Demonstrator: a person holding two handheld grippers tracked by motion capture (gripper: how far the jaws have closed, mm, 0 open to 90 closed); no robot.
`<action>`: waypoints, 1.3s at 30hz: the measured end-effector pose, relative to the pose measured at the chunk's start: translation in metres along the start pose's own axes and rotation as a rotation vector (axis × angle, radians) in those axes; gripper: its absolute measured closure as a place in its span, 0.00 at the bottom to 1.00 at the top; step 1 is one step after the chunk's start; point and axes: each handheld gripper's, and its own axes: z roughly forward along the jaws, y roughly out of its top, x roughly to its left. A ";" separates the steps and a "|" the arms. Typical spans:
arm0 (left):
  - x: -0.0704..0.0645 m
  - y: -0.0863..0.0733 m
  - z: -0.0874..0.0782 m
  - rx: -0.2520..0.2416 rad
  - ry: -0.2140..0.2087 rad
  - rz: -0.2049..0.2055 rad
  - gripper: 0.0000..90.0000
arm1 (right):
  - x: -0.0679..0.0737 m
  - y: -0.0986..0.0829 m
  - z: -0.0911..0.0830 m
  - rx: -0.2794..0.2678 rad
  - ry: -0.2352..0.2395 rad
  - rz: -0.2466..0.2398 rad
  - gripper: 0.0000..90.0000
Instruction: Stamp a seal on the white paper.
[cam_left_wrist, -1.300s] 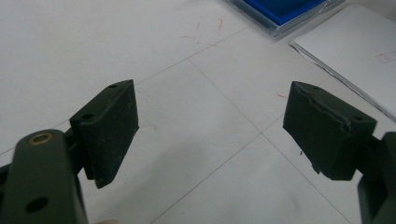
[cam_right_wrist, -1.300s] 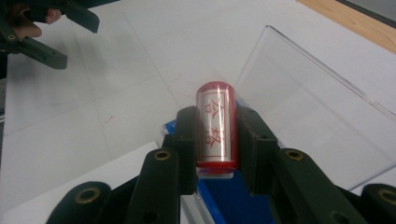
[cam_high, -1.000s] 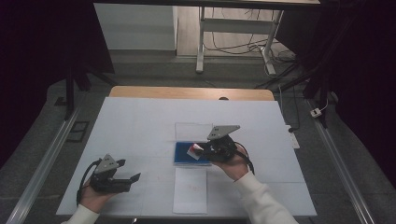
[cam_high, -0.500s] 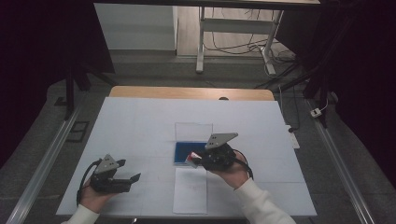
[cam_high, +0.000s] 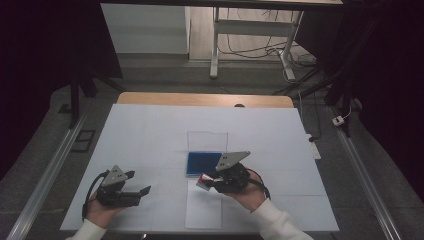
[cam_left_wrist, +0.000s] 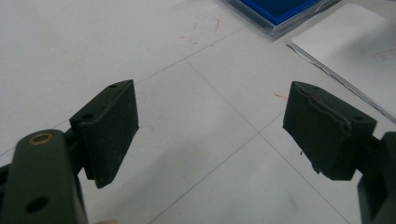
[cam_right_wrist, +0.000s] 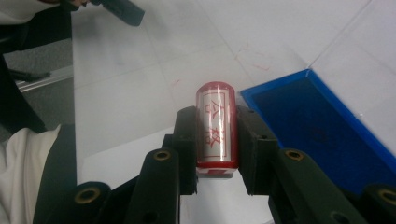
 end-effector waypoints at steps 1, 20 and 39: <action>0.000 0.000 0.000 0.000 0.000 0.000 0.20 | 0.002 -0.001 0.001 0.004 0.001 0.000 0.78; 0.000 0.000 0.001 0.006 -0.002 0.002 0.20 | 0.014 -0.008 0.012 0.101 0.029 -0.056 0.78; 0.000 0.000 0.000 0.004 -0.004 0.001 0.20 | 0.015 -0.010 0.020 0.146 0.032 -0.080 0.78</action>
